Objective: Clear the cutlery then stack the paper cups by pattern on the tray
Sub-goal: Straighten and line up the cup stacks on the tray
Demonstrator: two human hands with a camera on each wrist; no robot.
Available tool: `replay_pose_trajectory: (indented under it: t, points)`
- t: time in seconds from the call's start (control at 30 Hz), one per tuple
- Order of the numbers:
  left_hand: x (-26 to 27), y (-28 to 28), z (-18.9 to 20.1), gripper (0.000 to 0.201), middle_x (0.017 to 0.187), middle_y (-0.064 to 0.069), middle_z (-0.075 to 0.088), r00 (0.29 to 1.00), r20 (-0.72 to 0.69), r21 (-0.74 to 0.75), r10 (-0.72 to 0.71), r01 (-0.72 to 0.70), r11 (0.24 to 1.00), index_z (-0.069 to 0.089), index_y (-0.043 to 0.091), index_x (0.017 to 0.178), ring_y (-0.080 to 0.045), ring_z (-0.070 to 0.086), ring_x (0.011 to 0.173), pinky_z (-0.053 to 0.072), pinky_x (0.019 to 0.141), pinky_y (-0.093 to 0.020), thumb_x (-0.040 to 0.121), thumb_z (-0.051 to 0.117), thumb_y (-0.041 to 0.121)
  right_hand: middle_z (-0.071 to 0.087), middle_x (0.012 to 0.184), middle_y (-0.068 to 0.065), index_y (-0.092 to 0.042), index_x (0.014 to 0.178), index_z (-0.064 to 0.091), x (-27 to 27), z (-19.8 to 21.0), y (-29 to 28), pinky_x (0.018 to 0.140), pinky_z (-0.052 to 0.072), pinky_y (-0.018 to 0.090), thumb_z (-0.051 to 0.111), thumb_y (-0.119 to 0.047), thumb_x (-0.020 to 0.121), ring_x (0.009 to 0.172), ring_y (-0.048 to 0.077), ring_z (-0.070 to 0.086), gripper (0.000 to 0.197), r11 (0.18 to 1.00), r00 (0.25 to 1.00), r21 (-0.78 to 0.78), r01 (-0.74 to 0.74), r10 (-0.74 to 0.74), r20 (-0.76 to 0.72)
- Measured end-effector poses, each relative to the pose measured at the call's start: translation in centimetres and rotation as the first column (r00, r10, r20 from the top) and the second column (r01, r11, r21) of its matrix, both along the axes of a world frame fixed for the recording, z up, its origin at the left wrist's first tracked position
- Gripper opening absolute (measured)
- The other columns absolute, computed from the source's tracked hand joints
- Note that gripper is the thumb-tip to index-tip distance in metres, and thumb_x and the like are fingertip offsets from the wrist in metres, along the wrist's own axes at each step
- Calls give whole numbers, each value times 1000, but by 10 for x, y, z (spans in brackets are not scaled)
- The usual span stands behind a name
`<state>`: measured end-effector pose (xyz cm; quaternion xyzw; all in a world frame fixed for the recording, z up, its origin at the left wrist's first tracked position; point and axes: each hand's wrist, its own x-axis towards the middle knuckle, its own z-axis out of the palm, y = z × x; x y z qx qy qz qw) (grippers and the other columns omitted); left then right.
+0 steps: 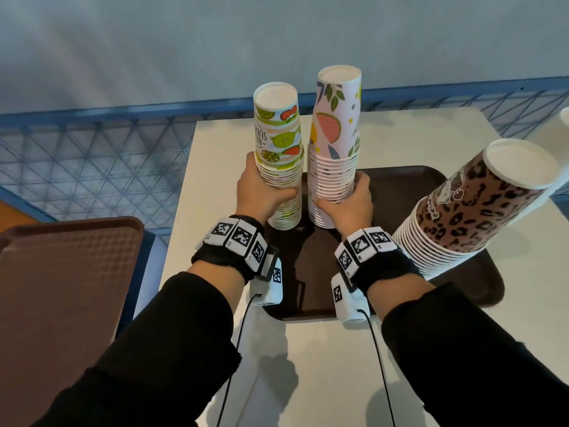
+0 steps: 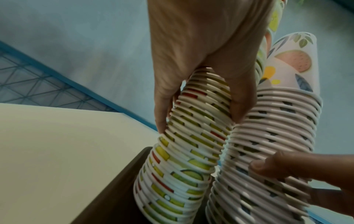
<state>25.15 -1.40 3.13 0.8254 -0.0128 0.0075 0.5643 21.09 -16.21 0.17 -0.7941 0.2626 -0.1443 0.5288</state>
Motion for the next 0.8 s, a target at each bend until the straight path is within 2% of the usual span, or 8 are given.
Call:
replay_pose_trajectory:
  t: [0.17,0.33,0.47,0.63,0.7,0.8]
  points:
    - [15,-5,-1,70,118,-6,61,1000,16,4,16,-16,1000,46,11,117,-18,57,105,45,88,-28,58,83,12,50,131,16,-11,130,37,15,-3,1,90,40,31,79,-15,62,118,32,51,80,1000,999,6,26,-27,22]
    - [27,-8,-2,70,118,-6,61,999,35,43,21,-22,999,45,11,117,-22,58,108,46,88,-29,58,84,16,50,132,15,-11,130,36,24,-7,3,84,36,25,80,-16,62,117,31,51,81,999,997,18,49,-50,51]
    - [33,-8,-2,71,119,-6,60,999,46,46,22,-24,999,44,11,118,-20,57,106,43,84,-25,60,83,15,49,132,14,-12,131,36,28,-10,4,83,36,24,80,-14,62,116,30,52,81,997,996,45,57,-60,61]
    - [30,-7,-8,72,121,-7,60,999,36,77,0,-3,997,42,10,120,-24,57,111,43,84,-26,61,83,18,48,134,13,-13,133,34,27,-11,3,85,36,25,80,-13,63,119,30,51,84,998,999,43,36,-38,27]
    - [24,-5,-9,82,128,-7,56,1000,16,86,-12,11,996,37,9,127,-24,53,119,42,89,-28,61,84,21,43,139,13,-14,138,28,22,-4,4,92,38,28,80,-13,63,123,30,48,91,998,1000,56,11,-11,6]
    - [7,-1,-5,105,144,-12,38,999,-5,56,53,-53,997,19,11,142,-24,38,133,36,107,-37,63,83,31,27,148,14,-16,144,12,3,19,12,105,35,36,79,-16,68,133,28,37,102,992,998,117,-37,42,-37]
